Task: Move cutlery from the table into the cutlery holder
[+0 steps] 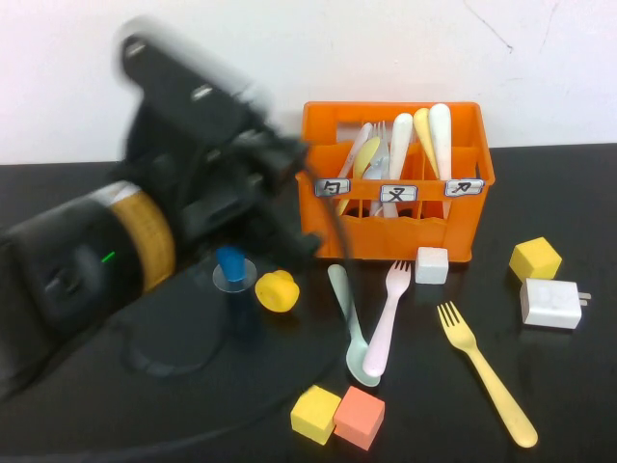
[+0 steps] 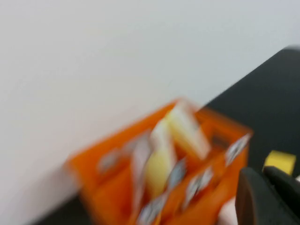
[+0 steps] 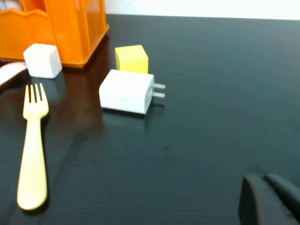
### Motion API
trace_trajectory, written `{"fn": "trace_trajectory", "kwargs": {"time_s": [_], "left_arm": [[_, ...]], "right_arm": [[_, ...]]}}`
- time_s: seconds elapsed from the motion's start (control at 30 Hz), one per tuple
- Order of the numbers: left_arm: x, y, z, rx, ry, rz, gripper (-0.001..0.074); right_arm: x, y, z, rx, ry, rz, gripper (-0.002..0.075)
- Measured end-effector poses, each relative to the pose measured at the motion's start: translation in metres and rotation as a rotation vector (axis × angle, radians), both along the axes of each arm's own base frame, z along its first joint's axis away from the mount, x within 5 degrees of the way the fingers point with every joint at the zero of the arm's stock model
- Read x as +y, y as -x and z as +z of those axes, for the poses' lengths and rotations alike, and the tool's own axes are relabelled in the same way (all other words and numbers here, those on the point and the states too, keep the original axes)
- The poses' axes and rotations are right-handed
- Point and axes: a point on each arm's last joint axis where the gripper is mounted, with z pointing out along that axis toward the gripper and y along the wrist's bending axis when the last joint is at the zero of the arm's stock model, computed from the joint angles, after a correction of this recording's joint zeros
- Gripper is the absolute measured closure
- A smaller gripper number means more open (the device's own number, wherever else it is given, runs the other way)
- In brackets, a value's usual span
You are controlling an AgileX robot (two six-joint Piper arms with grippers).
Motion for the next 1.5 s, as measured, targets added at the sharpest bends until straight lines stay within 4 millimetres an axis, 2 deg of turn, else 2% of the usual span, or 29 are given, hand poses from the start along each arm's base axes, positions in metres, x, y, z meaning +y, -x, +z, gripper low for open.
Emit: {"fn": "trace_trajectory", "kwargs": {"time_s": [0.27,0.43,0.57,0.7,0.87,1.07,1.37,1.5], "left_arm": [[0.054,0.054,-0.020,0.063,0.034,0.127,0.0735],[0.081,0.080,-0.037,0.181,0.121,0.224,0.0735],[0.101,0.096,-0.049,0.200,0.137,0.270,0.0735],[0.117,0.106,-0.063,0.151,0.201,0.313,0.0735],[0.139,0.118,-0.086,-0.007,0.272,0.413,0.0735],[0.157,0.137,-0.120,-0.037,0.342,0.571,0.0735],[0.168,0.156,-0.152,-0.098,0.279,0.699,0.0735],[0.168,0.158,-0.161,-0.016,0.255,0.711,0.0735]], "right_arm": [[0.000,0.000,0.000,0.000,0.000,0.000,0.0729],[0.000,0.000,0.000,0.000,-0.001,0.000,0.0729],[0.000,0.000,0.000,0.000,-0.001,0.000,0.0729],[0.000,0.000,0.000,0.000,-0.001,0.000,0.0729],[0.000,0.000,0.000,0.000,-0.001,0.000,0.0729],[0.000,0.000,0.000,0.000,-0.001,0.000,0.0729],[0.000,0.000,0.000,0.000,-0.001,0.000,0.0729],[0.000,0.000,0.000,0.000,-0.001,0.000,0.0729]]}}
